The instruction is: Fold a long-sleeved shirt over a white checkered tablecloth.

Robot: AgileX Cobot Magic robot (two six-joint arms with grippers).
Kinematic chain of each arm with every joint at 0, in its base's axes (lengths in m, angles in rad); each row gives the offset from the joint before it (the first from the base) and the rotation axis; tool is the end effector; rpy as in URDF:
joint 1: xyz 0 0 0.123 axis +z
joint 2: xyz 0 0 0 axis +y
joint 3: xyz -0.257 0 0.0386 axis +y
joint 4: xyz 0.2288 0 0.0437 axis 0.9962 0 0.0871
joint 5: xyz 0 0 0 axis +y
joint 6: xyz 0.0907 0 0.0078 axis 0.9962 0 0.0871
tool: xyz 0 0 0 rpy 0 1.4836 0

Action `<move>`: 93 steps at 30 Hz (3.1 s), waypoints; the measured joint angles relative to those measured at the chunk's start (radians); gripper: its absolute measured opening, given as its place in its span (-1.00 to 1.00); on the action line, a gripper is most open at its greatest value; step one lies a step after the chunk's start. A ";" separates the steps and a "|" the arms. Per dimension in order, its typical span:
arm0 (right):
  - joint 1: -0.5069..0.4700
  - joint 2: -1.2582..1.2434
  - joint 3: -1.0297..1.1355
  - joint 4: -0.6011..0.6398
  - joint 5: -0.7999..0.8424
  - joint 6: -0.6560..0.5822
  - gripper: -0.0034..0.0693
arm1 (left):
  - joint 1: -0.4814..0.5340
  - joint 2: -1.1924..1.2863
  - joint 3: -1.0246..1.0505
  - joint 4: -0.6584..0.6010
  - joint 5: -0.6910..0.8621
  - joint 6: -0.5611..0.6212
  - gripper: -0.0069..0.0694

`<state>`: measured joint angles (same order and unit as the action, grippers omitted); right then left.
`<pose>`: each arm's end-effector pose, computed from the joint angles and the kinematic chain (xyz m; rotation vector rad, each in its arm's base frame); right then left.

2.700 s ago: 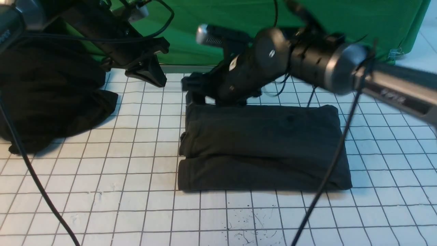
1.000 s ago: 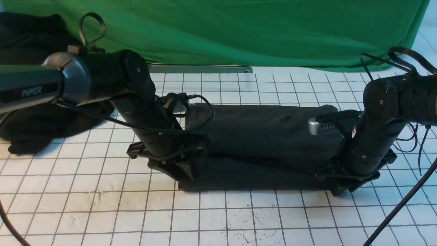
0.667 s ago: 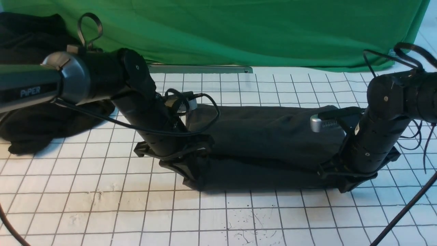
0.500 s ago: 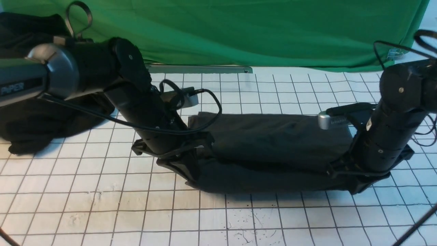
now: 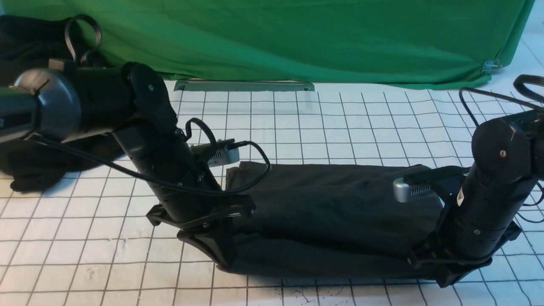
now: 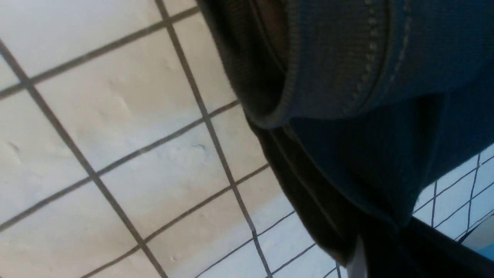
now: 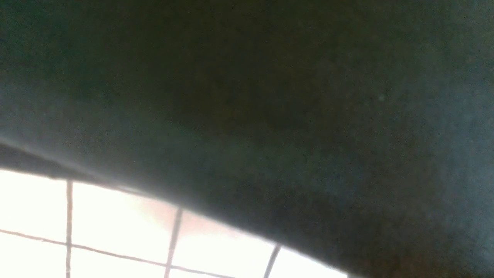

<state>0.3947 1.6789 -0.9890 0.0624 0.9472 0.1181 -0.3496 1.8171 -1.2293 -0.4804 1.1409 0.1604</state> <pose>0.2495 0.1089 0.1715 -0.3761 3.1105 0.0857 0.2806 -0.1430 0.1897 -0.4300 -2.9349 0.6331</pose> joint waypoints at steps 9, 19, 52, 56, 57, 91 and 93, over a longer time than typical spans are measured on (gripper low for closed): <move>0.012 0.000 -0.016 0.004 0.037 -0.018 0.31 | 0.000 0.000 -0.040 0.084 0.038 -0.050 -0.32; 0.013 -0.059 -0.214 0.004 0.249 -0.167 -0.43 | 0.000 -0.102 -0.269 0.165 0.063 -0.066 0.24; 0.013 -1.368 0.353 -0.043 -0.384 -0.189 -0.73 | 0.000 -0.166 -0.316 0.202 0.034 -0.074 -0.69; 0.013 -1.369 0.432 -0.043 -0.550 -0.189 -0.71 | 0.000 -0.166 -0.316 0.202 0.038 -0.072 -0.69; 0.013 -1.369 0.435 -0.043 -0.571 -0.189 -0.71 | 0.000 -0.166 -0.316 0.202 0.038 -0.072 -0.69; -0.063 -1.493 0.617 -0.044 -0.752 -0.189 -0.47 | 0.000 -0.166 -0.317 0.227 0.071 -0.078 -0.64; -0.088 -1.523 0.655 -0.044 -0.763 -0.189 -0.46 | 0.000 -0.166 -0.317 0.215 0.071 -0.080 -0.64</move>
<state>0.3067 0.1554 -0.3342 0.0184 0.1846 -0.0708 -0.3496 1.6515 -1.5464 -0.2658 1.2122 0.0805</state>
